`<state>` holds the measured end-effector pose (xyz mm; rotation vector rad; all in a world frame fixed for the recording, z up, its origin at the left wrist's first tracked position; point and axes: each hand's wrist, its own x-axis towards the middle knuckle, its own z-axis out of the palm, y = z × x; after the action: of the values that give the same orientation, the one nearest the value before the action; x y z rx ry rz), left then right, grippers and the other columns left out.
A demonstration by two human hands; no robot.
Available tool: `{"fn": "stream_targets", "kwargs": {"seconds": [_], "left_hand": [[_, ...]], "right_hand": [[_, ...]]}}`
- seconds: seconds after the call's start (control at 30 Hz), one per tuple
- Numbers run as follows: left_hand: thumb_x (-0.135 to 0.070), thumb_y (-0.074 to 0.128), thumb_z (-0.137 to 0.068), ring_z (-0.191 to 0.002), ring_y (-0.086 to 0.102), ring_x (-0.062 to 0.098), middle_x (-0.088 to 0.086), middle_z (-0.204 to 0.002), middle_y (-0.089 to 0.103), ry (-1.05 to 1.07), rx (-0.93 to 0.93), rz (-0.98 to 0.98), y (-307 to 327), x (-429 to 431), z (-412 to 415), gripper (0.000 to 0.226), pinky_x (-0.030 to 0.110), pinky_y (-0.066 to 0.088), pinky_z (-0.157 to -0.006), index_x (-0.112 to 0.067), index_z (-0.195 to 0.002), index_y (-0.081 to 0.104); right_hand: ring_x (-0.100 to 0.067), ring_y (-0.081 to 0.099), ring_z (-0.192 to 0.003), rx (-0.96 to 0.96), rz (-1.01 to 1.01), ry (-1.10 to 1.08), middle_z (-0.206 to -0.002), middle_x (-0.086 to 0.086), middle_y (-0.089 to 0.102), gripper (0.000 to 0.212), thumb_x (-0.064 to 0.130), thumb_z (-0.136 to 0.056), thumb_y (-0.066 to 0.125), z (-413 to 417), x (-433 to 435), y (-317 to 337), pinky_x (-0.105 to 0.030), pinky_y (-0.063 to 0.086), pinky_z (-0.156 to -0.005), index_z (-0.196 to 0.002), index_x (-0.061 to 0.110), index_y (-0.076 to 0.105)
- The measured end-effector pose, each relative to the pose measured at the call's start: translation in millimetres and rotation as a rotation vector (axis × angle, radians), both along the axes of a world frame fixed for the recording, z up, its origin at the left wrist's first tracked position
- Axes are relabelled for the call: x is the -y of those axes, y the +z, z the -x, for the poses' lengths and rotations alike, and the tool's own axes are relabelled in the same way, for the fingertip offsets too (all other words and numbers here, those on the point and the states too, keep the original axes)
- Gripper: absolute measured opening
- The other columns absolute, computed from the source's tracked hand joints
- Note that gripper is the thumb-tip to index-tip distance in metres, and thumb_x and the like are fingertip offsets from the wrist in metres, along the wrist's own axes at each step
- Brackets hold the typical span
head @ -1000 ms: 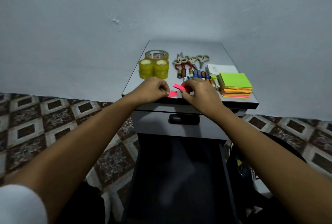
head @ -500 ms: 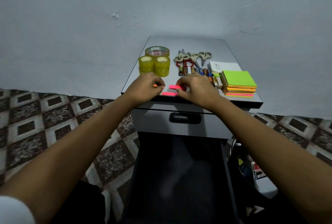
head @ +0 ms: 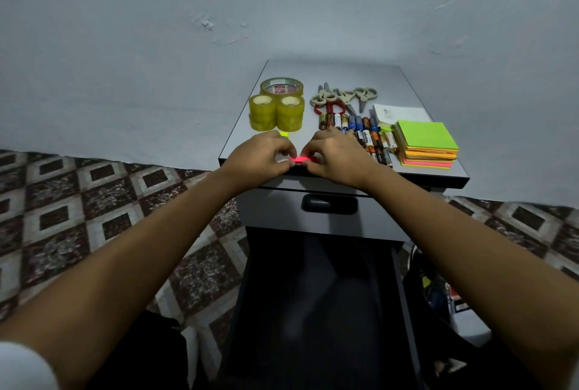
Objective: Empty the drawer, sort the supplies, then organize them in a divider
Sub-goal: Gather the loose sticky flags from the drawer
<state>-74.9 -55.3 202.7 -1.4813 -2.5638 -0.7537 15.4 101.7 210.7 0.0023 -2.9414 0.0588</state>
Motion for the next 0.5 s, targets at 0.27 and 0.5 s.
{"fn": "stream_targets", "kwargs": {"seconds": [0.27, 0.5], "left_hand": [[-0.02, 0.061, -0.088, -0.1, 0.052, 0.019, 0.005, -0.106, 0.056, -0.015, -0.057, 0.05, 6, -6, 2, 0.018, 0.038, 0.046, -0.083, -0.013, -0.101, 0.071], [-0.025, 0.063, -0.086, -0.106, 0.046, 0.02, 0.005, -0.107, 0.053, -0.041, -0.14, 0.144, 15, -19, 13, 0.018, 0.039, 0.043, -0.084, -0.015, -0.1, 0.071]], "right_hand": [[-0.022, 0.044, -0.114, -0.03, -0.046, -0.015, -0.121, -0.002, 0.056, 0.03, 0.035, -0.095, 0.048, -8, -6, 0, -0.039, 0.034, -0.09, -0.12, 0.023, 0.06], [-0.023, 0.046, -0.114, -0.047, -0.11, -0.041, -0.116, 0.0, 0.06, 0.03, 0.037, -0.095, 0.047, 1, -9, 4, -0.039, 0.034, -0.089, -0.117, 0.022, 0.061]]}}
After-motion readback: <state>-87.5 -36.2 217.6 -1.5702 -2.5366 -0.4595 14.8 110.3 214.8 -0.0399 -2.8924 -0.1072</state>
